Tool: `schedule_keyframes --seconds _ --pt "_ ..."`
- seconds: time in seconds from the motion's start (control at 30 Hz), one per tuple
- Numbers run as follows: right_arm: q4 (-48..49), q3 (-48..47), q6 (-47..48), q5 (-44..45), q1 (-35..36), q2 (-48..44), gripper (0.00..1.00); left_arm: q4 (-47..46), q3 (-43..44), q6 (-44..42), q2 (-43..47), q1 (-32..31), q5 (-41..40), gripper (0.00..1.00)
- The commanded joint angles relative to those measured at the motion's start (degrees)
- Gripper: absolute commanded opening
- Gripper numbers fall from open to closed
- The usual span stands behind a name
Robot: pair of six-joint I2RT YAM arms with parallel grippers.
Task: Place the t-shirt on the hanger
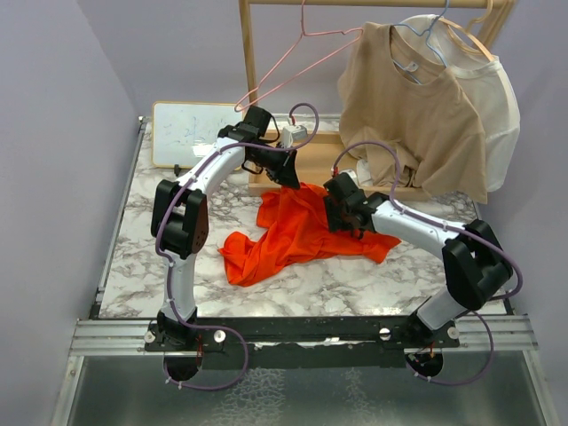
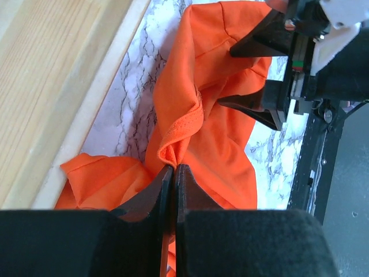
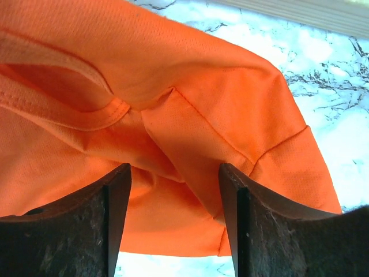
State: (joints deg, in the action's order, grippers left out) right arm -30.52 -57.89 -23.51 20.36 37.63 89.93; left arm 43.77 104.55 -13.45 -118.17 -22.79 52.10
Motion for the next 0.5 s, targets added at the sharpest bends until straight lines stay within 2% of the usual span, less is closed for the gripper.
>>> schedule_keyframes --seconds 0.0,0.07,0.17,0.2,0.33,0.47 --pt "3.36 0.47 -1.21 3.00 -0.53 3.14 0.59 3.19 0.90 -3.94 3.03 -0.07 2.44 0.00" --pt "3.23 0.50 -1.19 3.42 -0.51 4.55 0.47 3.25 0.75 -4.03 3.03 -0.07 2.44 0.00" --pt "2.76 0.90 -1.32 4.87 -0.60 4.96 0.06 2.89 0.78 -3.62 3.10 -0.07 2.81 0.00" --pt "2.50 1.23 -1.50 5.67 -0.57 4.61 0.02 2.71 0.78 -3.35 3.11 -0.07 2.94 0.00" --pt "-1.10 0.77 -1.90 9.07 -0.59 1.31 0.01 2.33 0.33 -2.90 3.34 -0.07 2.67 0.00" --pt "-8.65 -2.71 -3.54 13.70 -1.01 -4.46 0.01 2.84 0.34 -3.30 3.62 -0.07 1.41 0.00"
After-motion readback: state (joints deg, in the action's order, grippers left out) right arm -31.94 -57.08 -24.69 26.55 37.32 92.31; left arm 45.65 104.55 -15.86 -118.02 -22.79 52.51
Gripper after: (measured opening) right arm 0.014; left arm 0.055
